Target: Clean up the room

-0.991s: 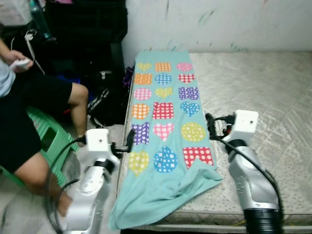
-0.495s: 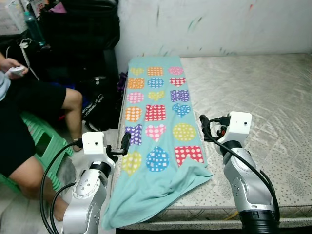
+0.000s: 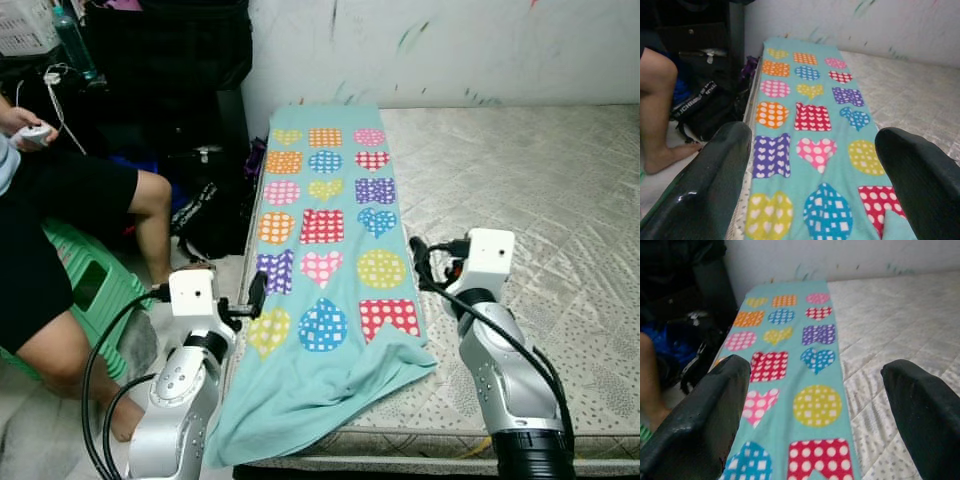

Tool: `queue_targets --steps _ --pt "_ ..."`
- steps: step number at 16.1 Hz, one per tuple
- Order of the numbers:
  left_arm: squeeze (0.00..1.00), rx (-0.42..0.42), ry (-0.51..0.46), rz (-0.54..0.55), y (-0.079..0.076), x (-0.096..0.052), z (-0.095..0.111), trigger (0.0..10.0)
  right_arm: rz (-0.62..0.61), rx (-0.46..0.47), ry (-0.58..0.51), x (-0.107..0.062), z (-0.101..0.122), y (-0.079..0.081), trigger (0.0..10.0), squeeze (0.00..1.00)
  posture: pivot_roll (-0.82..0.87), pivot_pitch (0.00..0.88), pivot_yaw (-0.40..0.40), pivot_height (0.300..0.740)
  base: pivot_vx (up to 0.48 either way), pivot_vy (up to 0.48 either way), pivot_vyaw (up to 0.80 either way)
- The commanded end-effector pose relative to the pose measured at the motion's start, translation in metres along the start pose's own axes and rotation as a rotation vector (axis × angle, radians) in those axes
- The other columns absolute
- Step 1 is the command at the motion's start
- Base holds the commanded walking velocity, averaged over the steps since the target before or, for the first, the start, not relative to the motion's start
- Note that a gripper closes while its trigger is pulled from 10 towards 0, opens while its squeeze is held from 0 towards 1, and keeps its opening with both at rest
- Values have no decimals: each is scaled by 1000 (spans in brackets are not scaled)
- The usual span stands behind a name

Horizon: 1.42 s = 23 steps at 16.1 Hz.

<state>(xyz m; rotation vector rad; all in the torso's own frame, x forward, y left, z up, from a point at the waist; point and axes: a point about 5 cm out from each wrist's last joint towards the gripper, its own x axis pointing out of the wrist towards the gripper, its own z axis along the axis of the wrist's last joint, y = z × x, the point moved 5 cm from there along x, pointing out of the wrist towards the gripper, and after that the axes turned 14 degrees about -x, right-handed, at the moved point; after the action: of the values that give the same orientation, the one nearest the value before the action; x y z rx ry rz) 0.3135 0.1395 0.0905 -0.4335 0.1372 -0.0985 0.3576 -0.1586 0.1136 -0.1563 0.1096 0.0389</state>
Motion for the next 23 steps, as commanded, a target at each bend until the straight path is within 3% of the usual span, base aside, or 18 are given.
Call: queue_targets --steps 1,5,9,13,16,18,23 --pt "0 23 2 24 8 -3 1 10000 26 -3 13 -3 -3 4 10000 0 -134 0 47 740 0 0 0" --pt "0 27 -13 47 16 -8 5 10000 37 -15 25 -10 -11 3 10000 0 -133 0 47 740 0 0 0" --pt "0 27 -18 27 11 -7 6 10000 52 -26 10 -8 -7 7 10000 0 -133 0 46 740 0 0 0" --pt "0 32 20 69 22 -9 -1 10000 72 -79 90 -14 -30 7 10000 0 -132 0 46 740 0 0 0" --pt "0 55 2 76 27 -15 5 10000 82 -102 98 -19 -34 5 10000 0 -132 0 47 740 0 0 0" --pt "0 84 2 102 40 -22 8 10000 105 -171 159 -25 -50 1 10000 0 -127 0 46 740 0 0 0" --pt "0 86 -2 80 32 -18 8 10000 158 -263 192 -27 -58 4 10000 0 -126 0 44 740 0 0 0"
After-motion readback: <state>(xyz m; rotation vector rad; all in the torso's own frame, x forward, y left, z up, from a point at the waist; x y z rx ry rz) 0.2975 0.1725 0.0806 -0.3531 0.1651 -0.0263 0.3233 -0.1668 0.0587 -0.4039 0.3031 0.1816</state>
